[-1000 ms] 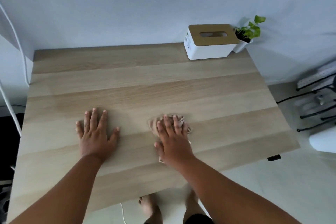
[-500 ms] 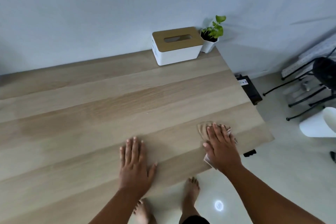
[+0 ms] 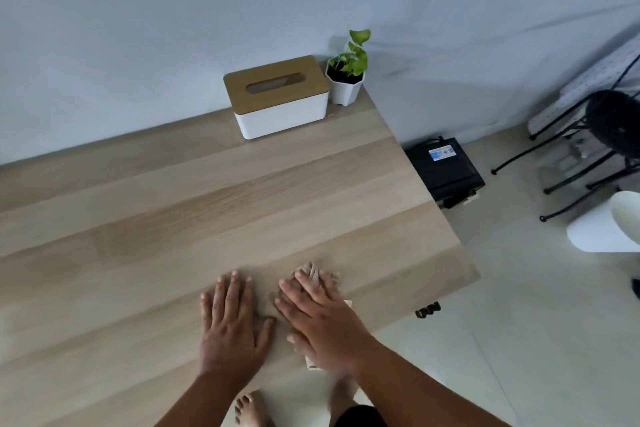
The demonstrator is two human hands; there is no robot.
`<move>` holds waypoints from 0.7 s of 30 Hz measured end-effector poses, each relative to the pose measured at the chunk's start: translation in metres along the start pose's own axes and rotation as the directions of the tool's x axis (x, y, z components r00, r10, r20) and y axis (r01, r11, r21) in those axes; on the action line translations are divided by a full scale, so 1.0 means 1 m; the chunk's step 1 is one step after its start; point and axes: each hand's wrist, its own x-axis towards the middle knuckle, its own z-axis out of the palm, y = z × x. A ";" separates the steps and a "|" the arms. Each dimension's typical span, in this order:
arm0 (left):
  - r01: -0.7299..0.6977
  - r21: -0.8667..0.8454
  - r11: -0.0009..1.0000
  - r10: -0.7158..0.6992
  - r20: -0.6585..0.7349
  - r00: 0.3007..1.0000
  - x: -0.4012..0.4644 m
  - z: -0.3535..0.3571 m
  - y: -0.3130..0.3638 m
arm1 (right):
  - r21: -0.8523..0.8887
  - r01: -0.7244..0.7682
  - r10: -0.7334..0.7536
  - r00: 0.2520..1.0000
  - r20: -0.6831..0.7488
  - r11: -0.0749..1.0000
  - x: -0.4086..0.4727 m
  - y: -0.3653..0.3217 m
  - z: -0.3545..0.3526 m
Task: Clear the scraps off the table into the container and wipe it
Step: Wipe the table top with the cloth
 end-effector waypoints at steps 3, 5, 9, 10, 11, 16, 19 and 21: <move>0.004 0.004 1.000 -0.004 -0.023 1.000 0.000 0.001 0.000 | -0.014 0.012 -0.013 1.000 -0.026 1.000 -0.038 0.051 -0.003; 0.022 0.005 1.000 -0.022 -0.021 1.000 0.000 0.001 0.003 | 0.010 -0.094 0.095 0.995 -0.024 0.995 -0.062 0.094 -0.012; 0.096 -0.017 0.995 -0.096 -0.007 0.995 0.003 0.001 0.016 | 0.058 -0.348 0.350 0.936 -0.029 0.936 -0.089 0.173 -0.032; 0.119 -0.023 0.993 -0.119 0.001 0.993 0.004 0.001 0.020 | 0.063 -0.406 0.408 0.913 -0.014 0.912 -0.087 0.188 -0.037; 0.142 -0.032 0.989 -0.142 0.012 0.990 0.004 0.002 0.024 | 0.056 -0.452 0.453 0.891 -0.002 0.890 -0.080 0.199 -0.042; 0.212 -0.027 0.977 -0.209 0.080 0.975 0.004 -0.003 0.033 | 0.052 -0.584 0.580 0.811 0.072 0.810 -0.029 0.194 -0.047; 0.222 -0.023 0.975 -0.218 0.120 0.969 0.000 -0.011 0.037 | 0.023 -0.413 0.409 0.907 0.103 0.910 -0.018 0.158 -0.047; 0.224 -0.022 0.974 -0.219 0.138 0.966 -0.002 -0.016 0.038 | 0.006 -0.243 0.242 0.967 0.083 0.970 -0.023 0.127 -0.042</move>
